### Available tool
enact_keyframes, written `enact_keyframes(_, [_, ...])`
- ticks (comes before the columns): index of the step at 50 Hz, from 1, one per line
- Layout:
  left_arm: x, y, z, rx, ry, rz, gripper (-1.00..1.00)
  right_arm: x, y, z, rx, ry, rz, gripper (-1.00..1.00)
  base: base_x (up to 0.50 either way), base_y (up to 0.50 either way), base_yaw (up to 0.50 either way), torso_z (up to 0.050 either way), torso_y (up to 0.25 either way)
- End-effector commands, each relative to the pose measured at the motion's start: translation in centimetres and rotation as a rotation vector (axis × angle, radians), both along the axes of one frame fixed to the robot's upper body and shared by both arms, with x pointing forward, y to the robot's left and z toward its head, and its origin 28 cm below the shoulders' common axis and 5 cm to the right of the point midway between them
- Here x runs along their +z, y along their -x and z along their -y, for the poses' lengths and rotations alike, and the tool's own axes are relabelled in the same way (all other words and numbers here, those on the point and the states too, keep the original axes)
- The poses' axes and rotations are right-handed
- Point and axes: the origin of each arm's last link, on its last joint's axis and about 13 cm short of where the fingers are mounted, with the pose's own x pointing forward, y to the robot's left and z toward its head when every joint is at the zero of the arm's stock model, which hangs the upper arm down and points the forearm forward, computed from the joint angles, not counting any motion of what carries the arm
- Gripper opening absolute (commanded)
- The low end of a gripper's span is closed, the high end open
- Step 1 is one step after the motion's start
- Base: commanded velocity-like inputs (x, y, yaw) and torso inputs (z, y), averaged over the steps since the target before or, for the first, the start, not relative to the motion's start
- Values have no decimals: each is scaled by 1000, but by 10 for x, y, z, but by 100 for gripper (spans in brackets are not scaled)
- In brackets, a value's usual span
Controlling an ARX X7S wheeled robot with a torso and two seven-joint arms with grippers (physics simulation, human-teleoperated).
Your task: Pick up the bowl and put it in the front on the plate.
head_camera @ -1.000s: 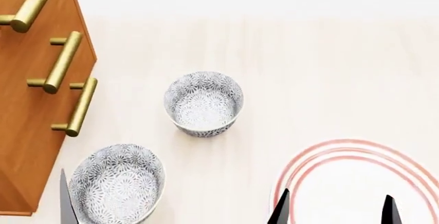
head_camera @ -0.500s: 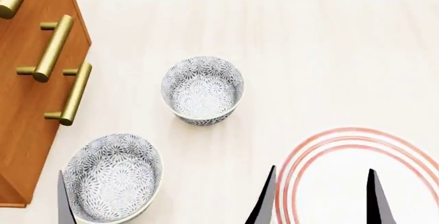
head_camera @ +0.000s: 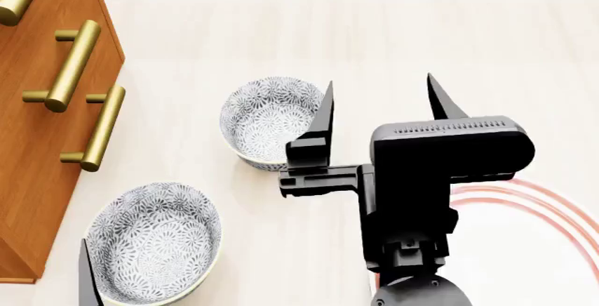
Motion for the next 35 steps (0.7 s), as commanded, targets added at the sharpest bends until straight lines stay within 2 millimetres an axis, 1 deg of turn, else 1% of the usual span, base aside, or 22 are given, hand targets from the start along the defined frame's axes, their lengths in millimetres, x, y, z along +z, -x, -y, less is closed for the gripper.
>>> enact_keyframes(1, [-7, -1, 1, -18, 6, -32, 100, 31, -36, -5, -16, 201, -179, 100, 0, 0, 0, 0, 0])
enact_keyframes(3, [-8, -2, 2, -20, 5, -38, 100, 34, -40, -6, 10, 228, -156, 100, 0, 0, 0, 0, 0])
enact_keyframes(4, [-9, -2, 2, -24, 4, -45, 100, 37, -45, -7, 70, 133, -187, 100, 0, 0, 0, 0, 0])
enact_keyframes(5, [-10, -2, 2, -24, 3, -47, 100, 38, -49, -7, 49, 109, -222, 100, 0, 0, 0, 0, 0])
enact_keyframes(7, [-11, -2, 2, -25, 2, -51, 100, 40, -54, -8, 46, 90, -237, 100, 0, 0, 0, 0, 0])
enact_keyframes(10, [-13, -3, 2, -27, 3, -62, 100, 47, -69, -10, 30, 43, -270, 100, 0, 0, 0, 0, 0])
enact_keyframes(12, [-14, -4, 2, -30, 4, -68, 100, 52, -76, -10, 7, 7, -265, 100, 0, 0, 0, 0, 0])
enact_keyframes(13, [-14, -4, 3, -31, 4, -69, 100, 53, -78, -10, 7, 20, -273, 100, 0, 0, 0, 0, 0])
enact_keyframes(14, [-15, -4, 3, -33, 2, -71, 100, 57, -82, -12, 0, -16, -252, 100, 0, 0, 0, 0, 0])
enact_keyframes(18, [-15, -4, 4, -36, 2, -76, 100, 68, -91, -13, 7, -24, -258, 100, 0, 0, 0, 0, 0])
enact_keyframes(23, [-17, -4, 4, -41, 2, -81, 100, 71, -98, -16, 21, -55, -292, 100, 0, 0, 0, 0, 0])
enact_keyframes(26, [-17, -4, 4, -43, 2, -85, 100, 68, -103, -18, 36, -69, -326, 100, 0, 0, 0, 0, 0])
enact_keyframes(31, [-18, -4, 5, -45, 1, -89, 100, 67, -106, -20, 63, -84, -358, 100, 0, 0, 0, 0, 0])
enact_keyframes(35, [-19, -4, 5, -47, 0, -93, 100, 70, -106, -22, 92, -134, -395, 100, 0, 0, 0, 0, 0])
